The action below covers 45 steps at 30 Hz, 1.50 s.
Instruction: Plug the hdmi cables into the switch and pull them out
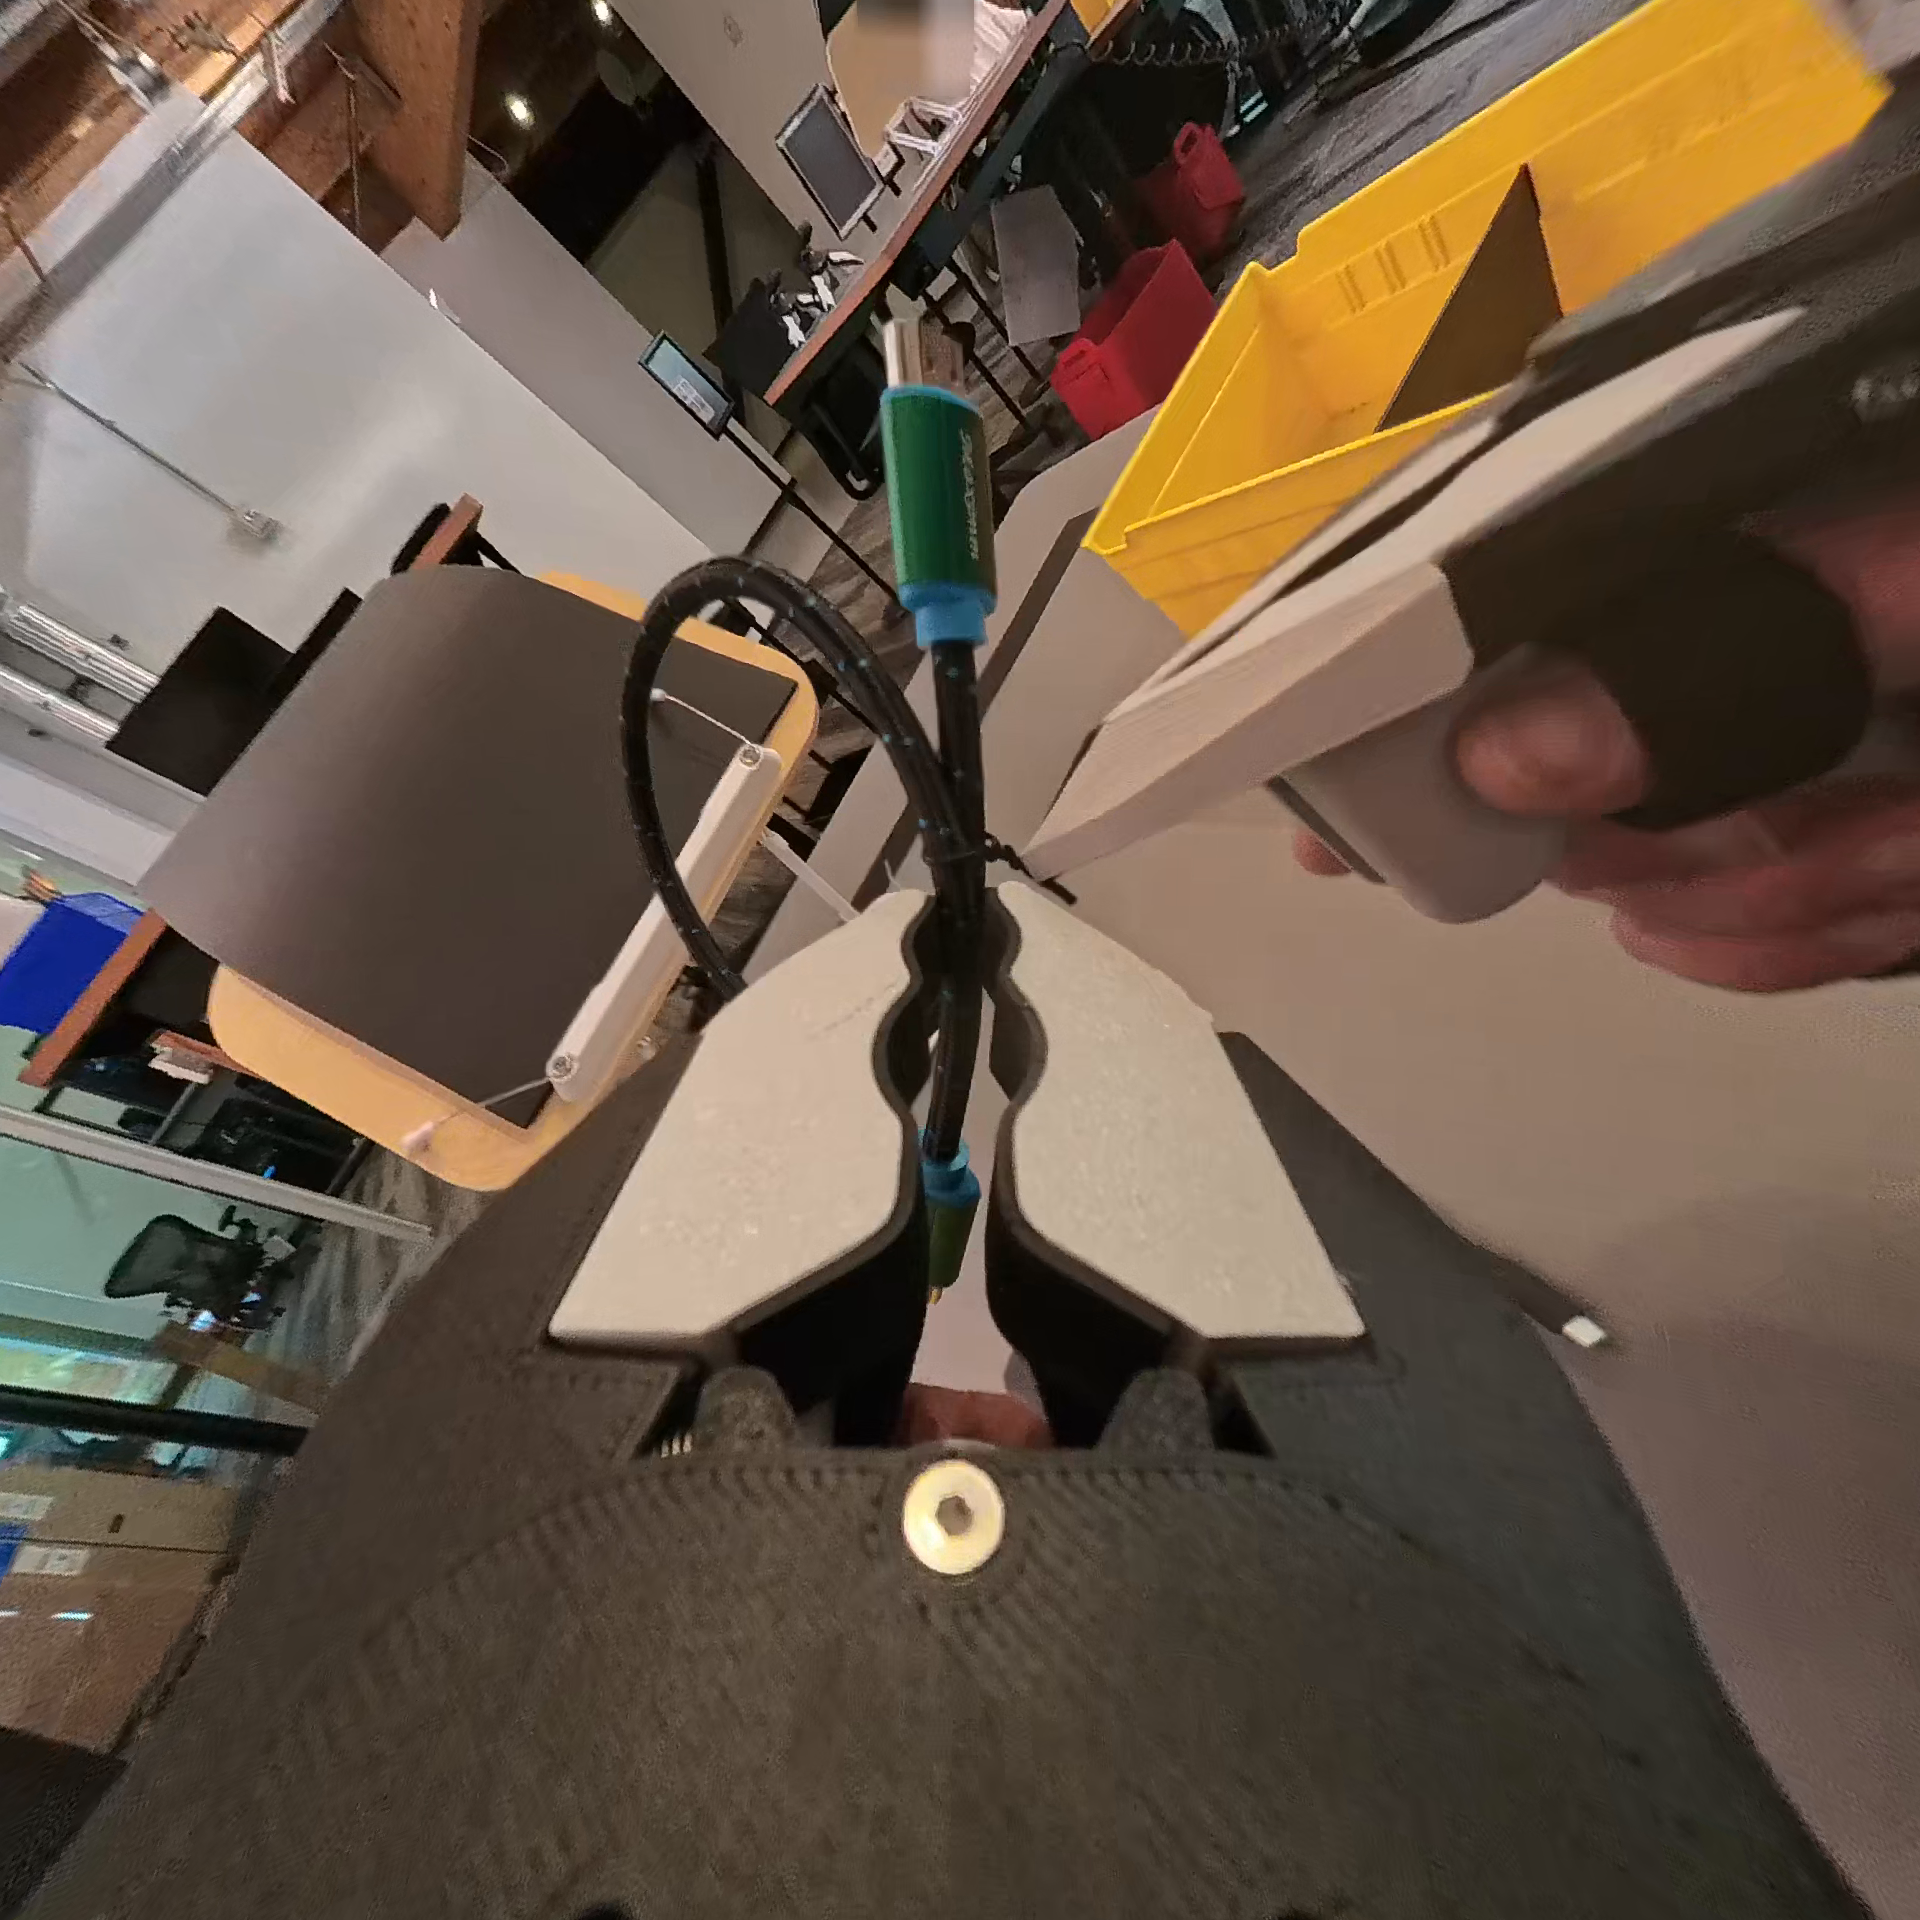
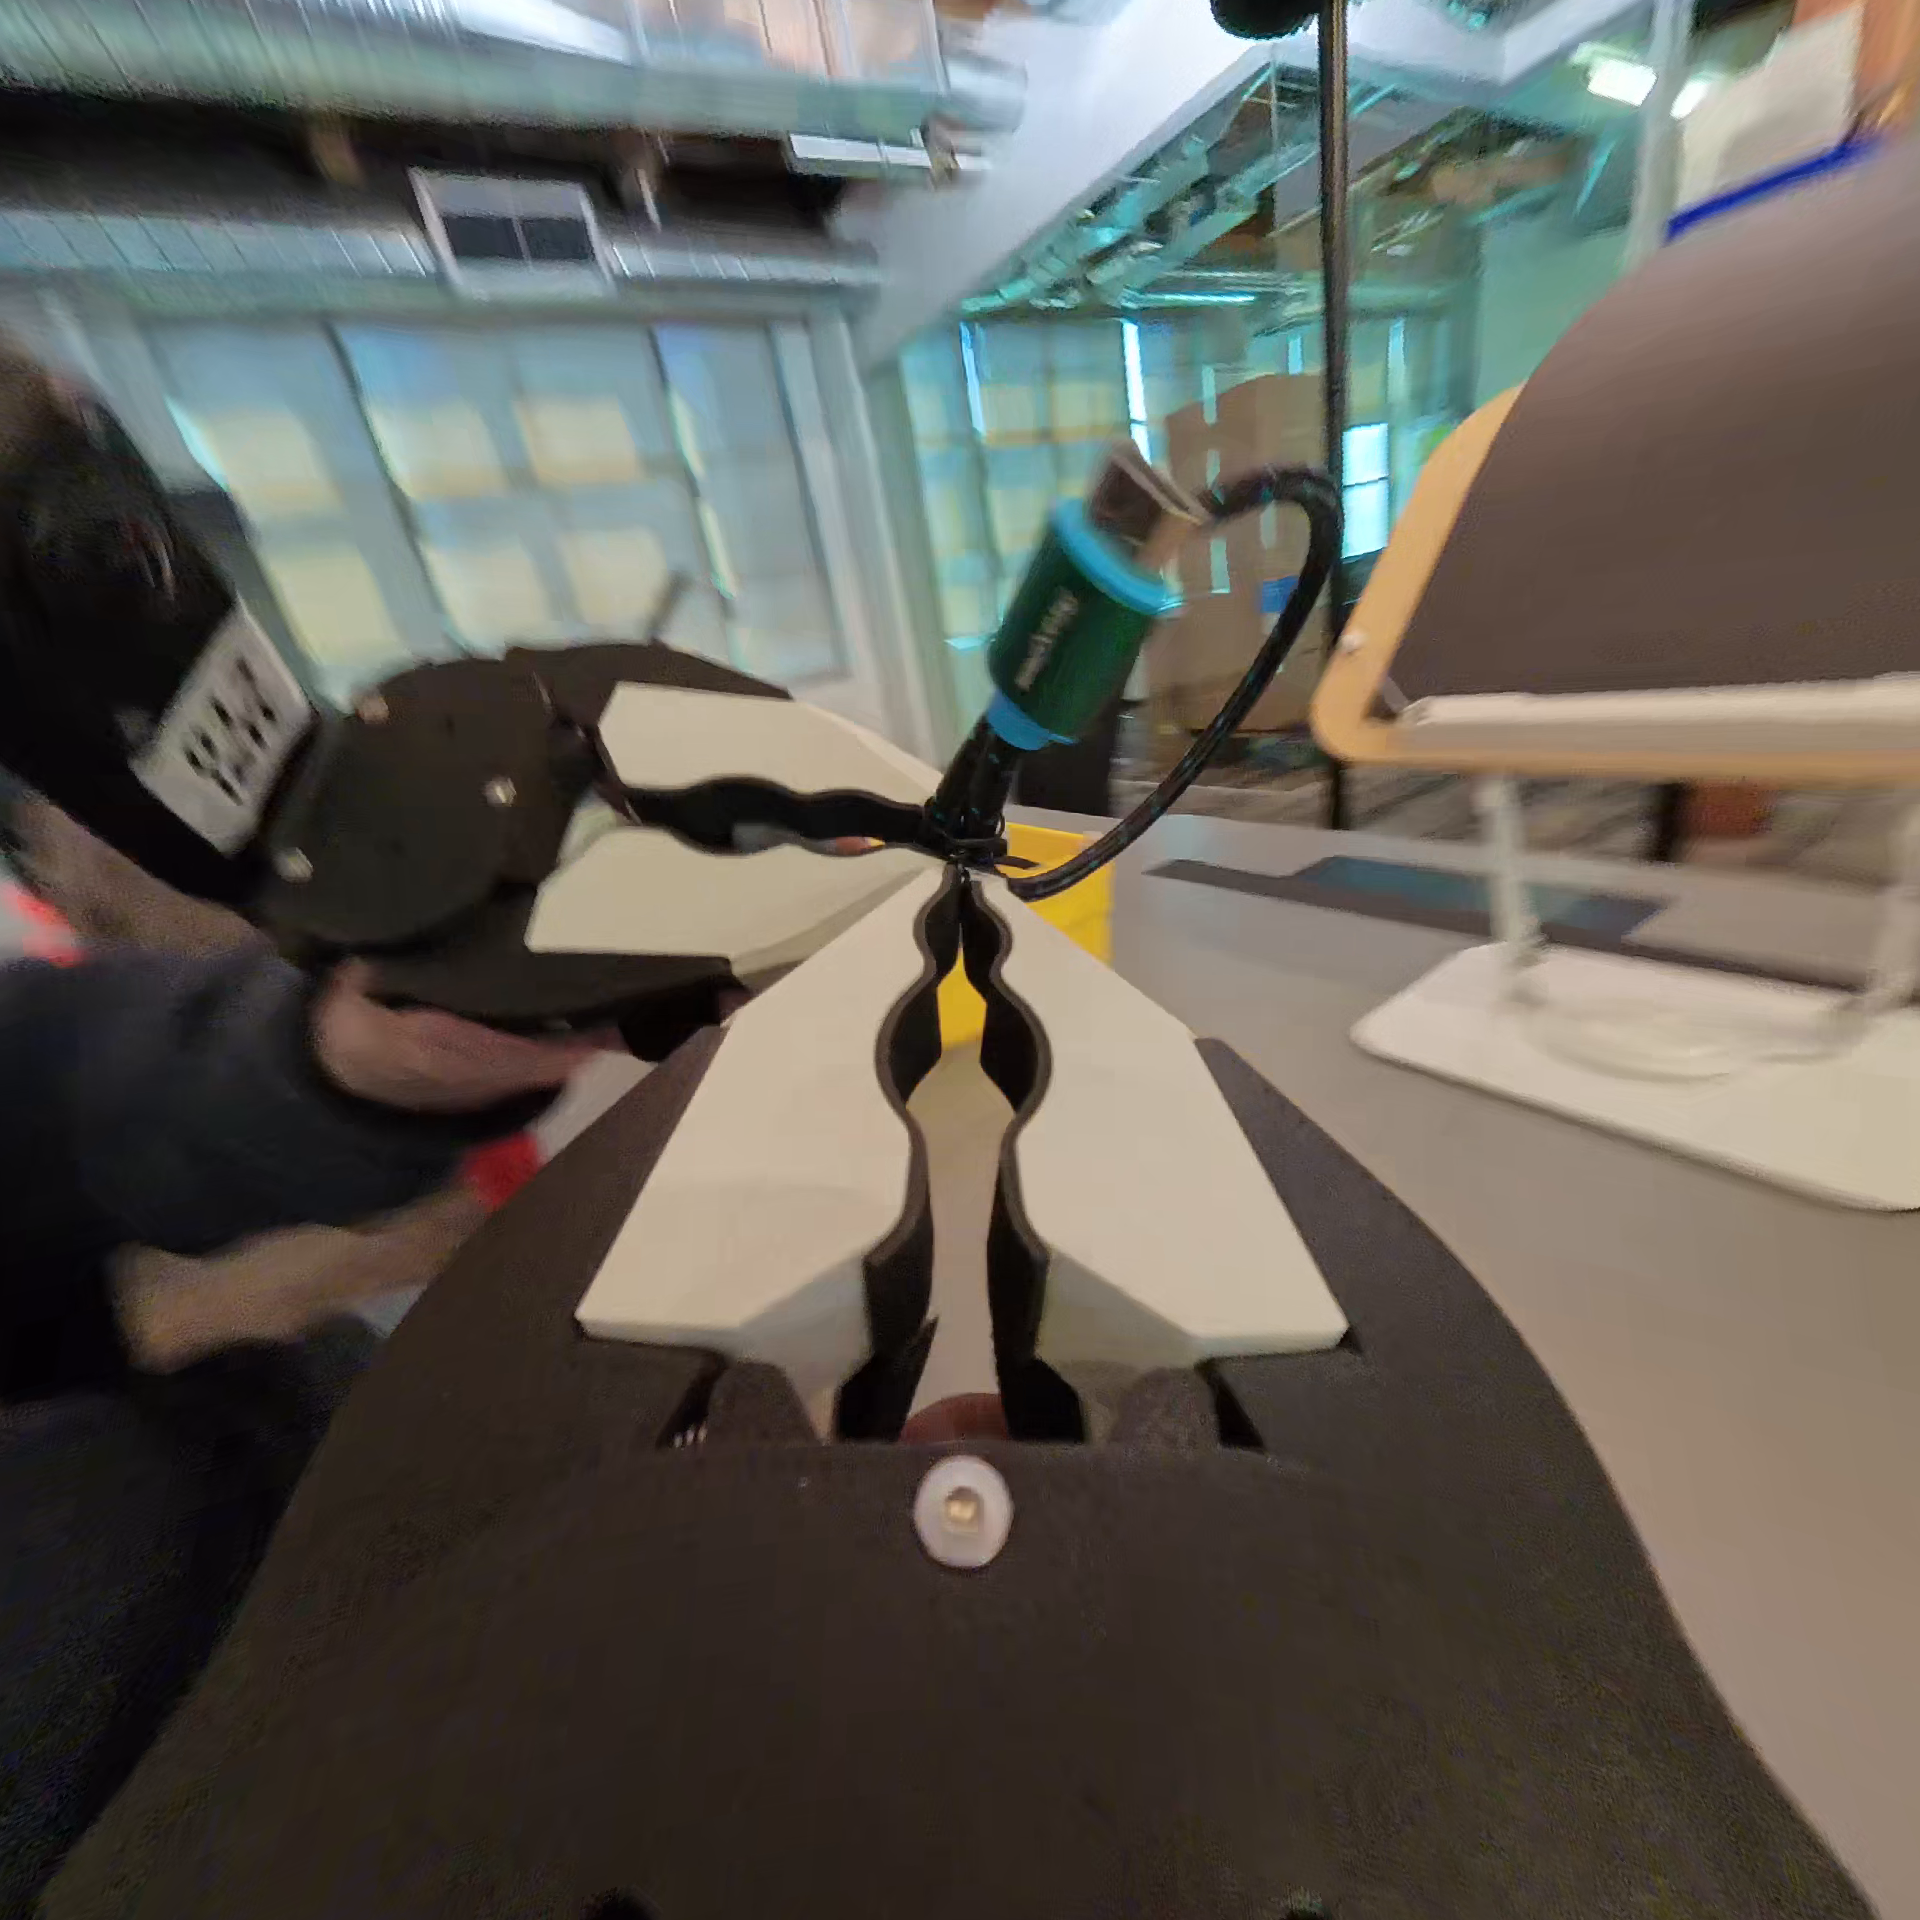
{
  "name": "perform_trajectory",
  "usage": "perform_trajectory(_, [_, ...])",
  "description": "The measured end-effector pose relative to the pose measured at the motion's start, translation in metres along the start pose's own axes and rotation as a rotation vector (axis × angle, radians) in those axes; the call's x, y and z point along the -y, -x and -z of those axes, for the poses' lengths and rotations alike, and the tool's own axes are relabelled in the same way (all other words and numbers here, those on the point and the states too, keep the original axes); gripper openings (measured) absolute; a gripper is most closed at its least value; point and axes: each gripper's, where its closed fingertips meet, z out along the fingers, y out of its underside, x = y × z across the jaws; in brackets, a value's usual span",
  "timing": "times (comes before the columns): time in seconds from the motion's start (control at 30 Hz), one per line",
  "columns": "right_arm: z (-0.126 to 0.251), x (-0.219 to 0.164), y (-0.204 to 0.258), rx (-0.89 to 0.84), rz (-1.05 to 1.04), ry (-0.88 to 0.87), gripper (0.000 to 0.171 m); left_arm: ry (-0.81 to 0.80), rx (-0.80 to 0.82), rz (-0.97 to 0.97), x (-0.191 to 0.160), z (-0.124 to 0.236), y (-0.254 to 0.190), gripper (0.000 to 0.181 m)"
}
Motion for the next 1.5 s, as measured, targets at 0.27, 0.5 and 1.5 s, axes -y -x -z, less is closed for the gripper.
perform_trajectory(0.27, [0.003, 0.006, -0.005, -0.423, 1.356, 0.227, 0.0, 0.004, -0.146, 0.272, 0.0, -0.002, -0.004, 0.006])
perform_trajectory(0.5, [0.004, 0.017, 0.001, -0.31, 0.934, 0.066, 0.017, -0.013, -0.141, 0.306, 0.0, 0.001, 0.004, 0.006])
perform_trajectory(1.5, [-0.001, -0.001, 0.013, 0.002, 0.168, 0.029, 0.0, -0.067, 0.031, 0.232, 0.004, 0.008, 0.034, 0.006])
